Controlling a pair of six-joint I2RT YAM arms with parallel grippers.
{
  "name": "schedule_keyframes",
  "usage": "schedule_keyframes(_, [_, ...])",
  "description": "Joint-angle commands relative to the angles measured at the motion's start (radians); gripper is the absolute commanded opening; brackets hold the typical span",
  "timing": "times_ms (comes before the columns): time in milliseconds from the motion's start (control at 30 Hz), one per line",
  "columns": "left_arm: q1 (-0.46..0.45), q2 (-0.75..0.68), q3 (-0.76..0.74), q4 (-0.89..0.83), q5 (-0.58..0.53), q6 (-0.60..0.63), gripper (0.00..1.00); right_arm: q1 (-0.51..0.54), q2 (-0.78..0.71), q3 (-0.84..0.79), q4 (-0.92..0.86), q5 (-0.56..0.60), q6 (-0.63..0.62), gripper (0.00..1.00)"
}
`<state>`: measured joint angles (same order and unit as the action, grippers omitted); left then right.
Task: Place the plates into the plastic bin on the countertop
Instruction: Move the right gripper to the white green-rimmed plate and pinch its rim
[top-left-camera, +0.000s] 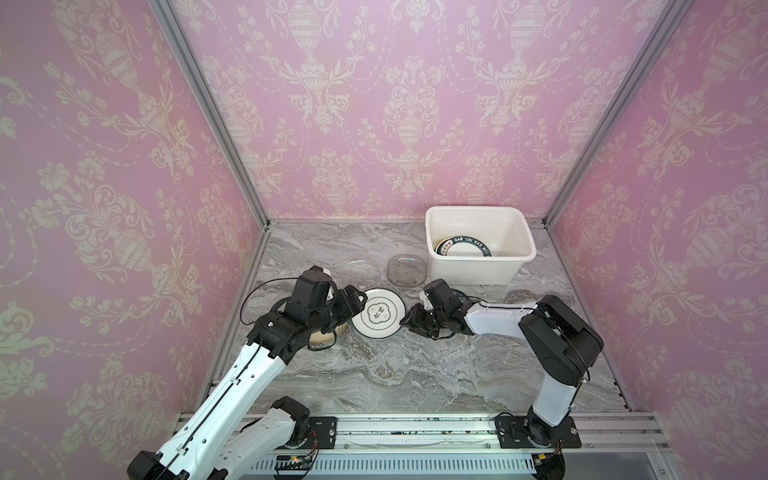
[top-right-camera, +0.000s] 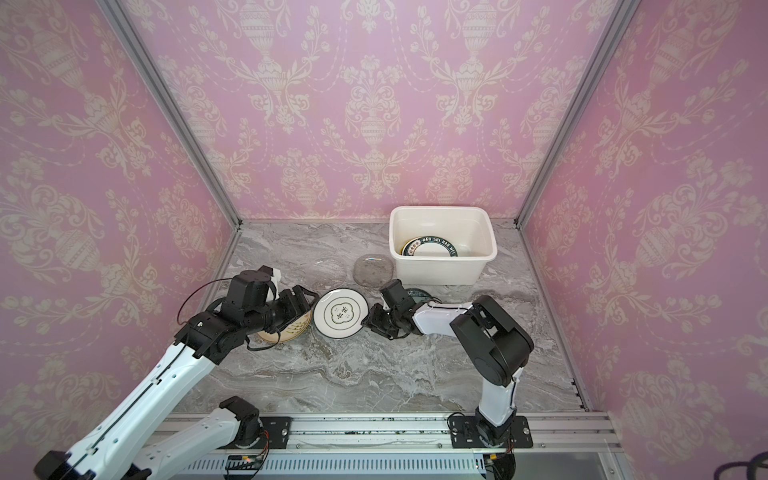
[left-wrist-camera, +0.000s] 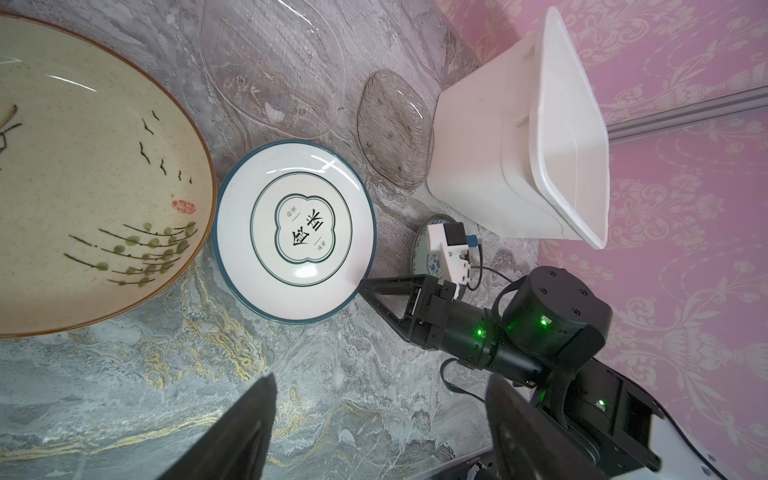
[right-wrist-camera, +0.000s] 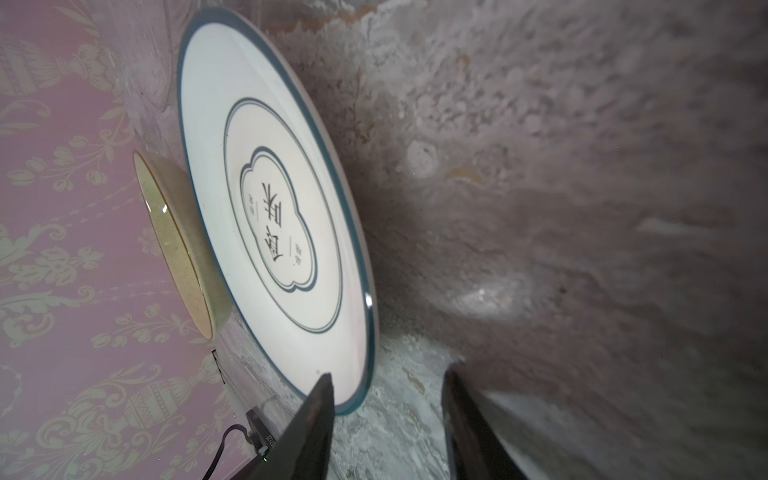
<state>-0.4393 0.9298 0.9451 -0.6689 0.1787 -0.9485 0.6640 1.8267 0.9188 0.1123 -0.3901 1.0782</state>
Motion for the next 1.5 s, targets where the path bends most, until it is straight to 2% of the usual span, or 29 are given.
schedule_keyframes(0, [0.01, 0.012, -0.011, 0.004, 0.023, 0.01, 0.81, 0.008, 0.044, 0.027, 0.008, -0.008, 0.008, 0.39])
schedule_keyframes(400, [0.013, 0.014, -0.027, 0.019, 0.036, 0.011, 0.81, 0.008, 0.088, 0.109, -0.223, 0.05, -0.014, 0.0])
schedule_keyframes(700, [0.016, 0.02, -0.042, 0.024, 0.047, 0.034, 0.81, 0.0, 0.028, 0.161, -0.492, 0.069, -0.133, 0.0])
schedule_keyframes(867, [0.016, 0.043, -0.045, -0.02, 0.07, 0.102, 0.81, -0.016, 0.004, 0.217, -0.681, 0.014, -0.249, 0.0])
schedule_keyframes(1033, [0.016, 0.064, -0.044, -0.08, 0.115, 0.175, 0.81, -0.018, -0.03, 0.277, -0.846, 0.01, -0.364, 0.0])
schedule_keyframes(1233, [0.017, 0.064, -0.085, -0.087, 0.165, 0.198, 0.79, -0.03, -0.136, 0.182, -0.817, -0.033, -0.379, 0.0])
schedule_keyframes(1467, [0.016, 0.045, -0.177, 0.001, 0.201, 0.188, 0.78, -0.057, -0.244, 0.078, -0.656, -0.135, -0.341, 0.0])
